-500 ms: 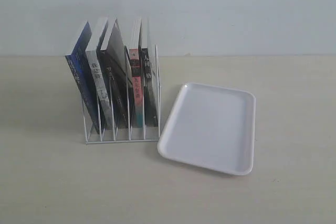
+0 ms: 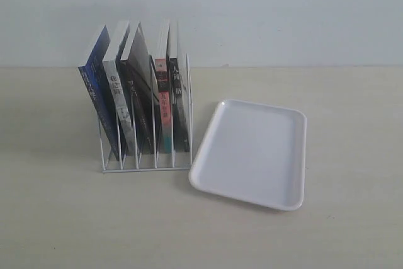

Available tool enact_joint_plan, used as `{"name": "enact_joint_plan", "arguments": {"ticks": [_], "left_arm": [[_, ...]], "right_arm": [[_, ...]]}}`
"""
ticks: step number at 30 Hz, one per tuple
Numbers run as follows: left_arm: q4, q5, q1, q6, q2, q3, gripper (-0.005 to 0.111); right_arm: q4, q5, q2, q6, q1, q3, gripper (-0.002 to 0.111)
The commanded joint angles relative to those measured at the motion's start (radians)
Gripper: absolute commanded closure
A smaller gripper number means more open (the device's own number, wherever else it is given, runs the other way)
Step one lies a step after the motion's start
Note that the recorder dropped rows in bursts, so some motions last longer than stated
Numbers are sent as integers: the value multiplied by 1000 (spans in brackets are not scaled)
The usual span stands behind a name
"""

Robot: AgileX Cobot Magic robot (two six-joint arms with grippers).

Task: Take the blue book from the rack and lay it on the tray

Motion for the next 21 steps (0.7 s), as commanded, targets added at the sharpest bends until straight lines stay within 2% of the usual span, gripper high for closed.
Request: {"name": "enact_joint_plan", "arguments": {"ticks": [1, 9, 16, 21], "left_arm": [[-4, -4, 2, 0, -3, -1, 103], [-4, -4, 2, 0, -3, -1, 103], [-4, -4, 2, 0, -3, -1, 103], [-4, -4, 2, 0, -3, -1, 103]], "right_arm": [[-3, -5, -4, 0, -6, 0, 107], [-10, -27, -4, -36, -6, 0, 107], [-7, -183, -4, -33, -6, 0, 107], [-7, -362, -4, -28, -6, 0, 107]]}}
